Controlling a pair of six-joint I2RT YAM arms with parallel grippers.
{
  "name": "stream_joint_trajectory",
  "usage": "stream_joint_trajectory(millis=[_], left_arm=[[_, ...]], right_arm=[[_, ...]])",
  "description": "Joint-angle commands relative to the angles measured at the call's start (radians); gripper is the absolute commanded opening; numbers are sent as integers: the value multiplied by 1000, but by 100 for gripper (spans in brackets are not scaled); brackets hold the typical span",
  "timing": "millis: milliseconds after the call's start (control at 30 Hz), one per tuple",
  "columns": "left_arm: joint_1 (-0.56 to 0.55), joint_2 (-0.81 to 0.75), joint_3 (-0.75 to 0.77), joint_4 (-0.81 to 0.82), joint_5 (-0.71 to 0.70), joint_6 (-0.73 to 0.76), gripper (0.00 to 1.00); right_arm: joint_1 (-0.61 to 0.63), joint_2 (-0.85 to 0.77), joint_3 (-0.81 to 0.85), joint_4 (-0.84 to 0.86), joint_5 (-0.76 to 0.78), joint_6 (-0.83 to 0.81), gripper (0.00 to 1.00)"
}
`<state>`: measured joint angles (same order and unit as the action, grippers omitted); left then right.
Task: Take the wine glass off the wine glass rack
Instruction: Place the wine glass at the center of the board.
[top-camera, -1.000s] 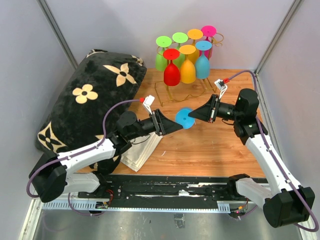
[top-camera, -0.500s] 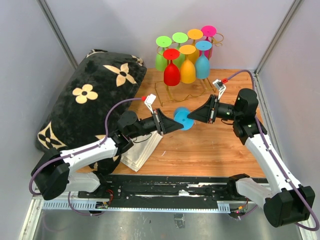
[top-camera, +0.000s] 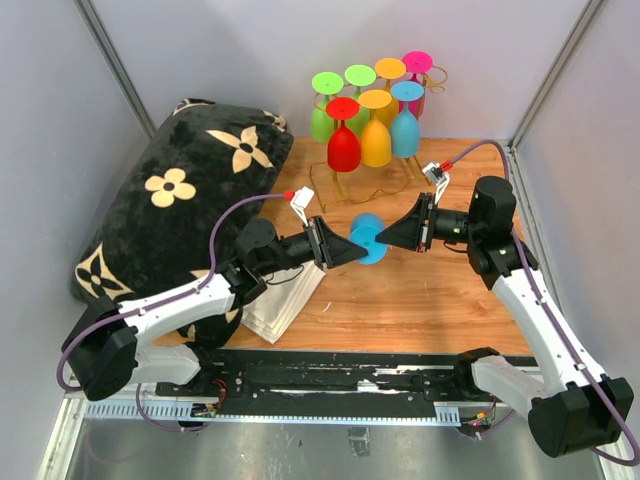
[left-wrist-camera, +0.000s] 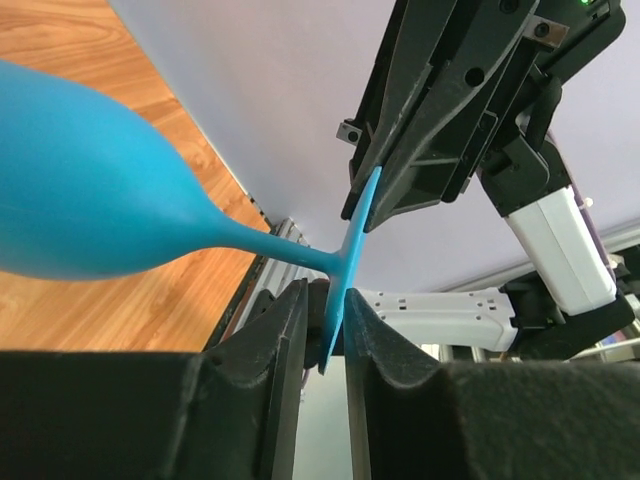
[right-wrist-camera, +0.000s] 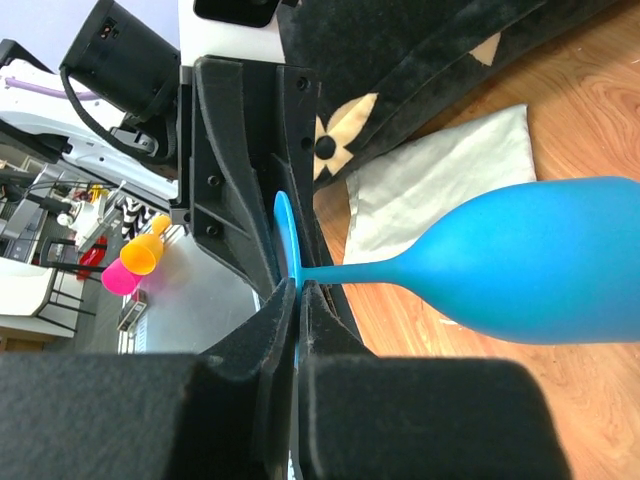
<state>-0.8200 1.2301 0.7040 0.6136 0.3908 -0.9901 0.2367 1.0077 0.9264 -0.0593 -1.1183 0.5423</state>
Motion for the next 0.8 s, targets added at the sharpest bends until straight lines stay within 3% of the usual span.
stream_joint_trajectory(millis=[0, 67, 100, 167, 300, 433, 533, 633, 700, 767], left_arm=[[-1, 24, 36, 41, 33, 1, 18], [-1, 28, 35, 54, 39, 3, 2], [-1, 28, 37, 56, 44, 9, 1], [-1, 28, 39, 58, 58, 34, 0], [-1, 2, 32, 40, 85, 139, 0], [-3, -80, -13, -32, 90, 391, 1], [-7, -174, -64, -194, 71, 665, 0], [-7, -253, -92, -353, 113, 876, 1], [-7, -306, -124, -409, 196, 992, 1], [-7, -356, -164, -434, 248, 1072, 1]], right_arm=[[18, -26, 12, 53, -9, -1, 1], [19, -30, 9, 59, -13, 2, 1], [19, -30, 10, 59, -15, -3, 2], [18, -38, 26, 13, 3, -44, 13], [17, -54, 97, -154, 125, -176, 50], [18, -68, 190, -360, 426, -302, 79], [17, -83, 219, -445, 749, -320, 92], [11, -93, 215, -491, 941, -281, 100], [-27, -83, 220, -515, 893, -212, 98], [-139, -51, 211, -476, 648, -113, 98]])
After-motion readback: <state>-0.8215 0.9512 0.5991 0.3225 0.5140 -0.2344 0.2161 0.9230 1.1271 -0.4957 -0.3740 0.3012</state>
